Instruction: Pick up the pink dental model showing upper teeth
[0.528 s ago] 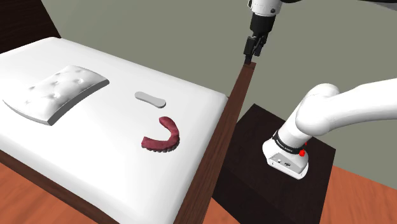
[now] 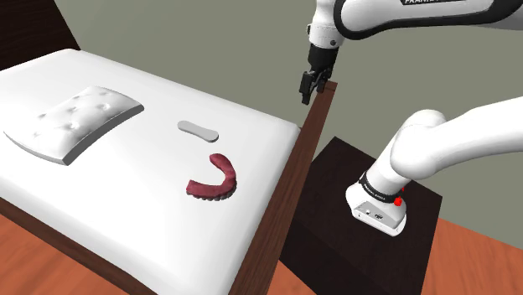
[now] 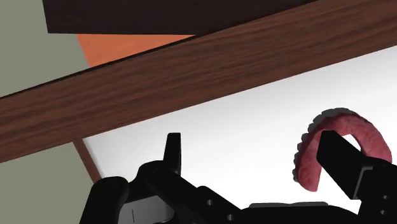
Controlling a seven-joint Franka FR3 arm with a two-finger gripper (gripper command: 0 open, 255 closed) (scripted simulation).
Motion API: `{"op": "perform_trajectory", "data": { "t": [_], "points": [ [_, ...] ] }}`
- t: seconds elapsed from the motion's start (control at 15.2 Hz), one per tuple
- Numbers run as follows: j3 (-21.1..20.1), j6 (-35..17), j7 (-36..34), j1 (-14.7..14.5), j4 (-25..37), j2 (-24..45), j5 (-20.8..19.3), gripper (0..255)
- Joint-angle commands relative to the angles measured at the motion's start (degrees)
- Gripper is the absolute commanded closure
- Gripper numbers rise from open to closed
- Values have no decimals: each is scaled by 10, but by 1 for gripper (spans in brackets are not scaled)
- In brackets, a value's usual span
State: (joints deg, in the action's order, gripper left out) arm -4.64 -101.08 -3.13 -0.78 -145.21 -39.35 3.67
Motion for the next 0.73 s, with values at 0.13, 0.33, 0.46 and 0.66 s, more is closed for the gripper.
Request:
{"op": "perform_trajectory", "data": {
  "t": [0.13, 0.33, 0.46, 0.66],
  "points": [
    [-31, -81, -40, -11, -23, 49, 22, 0],
    [-57, -142, -70, -18, -32, 96, 36, 0],
    [-73, -183, -91, -22, -33, 131, 43, 0],
    [-97, -243, -124, -26, -28, 190, 48, 0]
  ]
}}
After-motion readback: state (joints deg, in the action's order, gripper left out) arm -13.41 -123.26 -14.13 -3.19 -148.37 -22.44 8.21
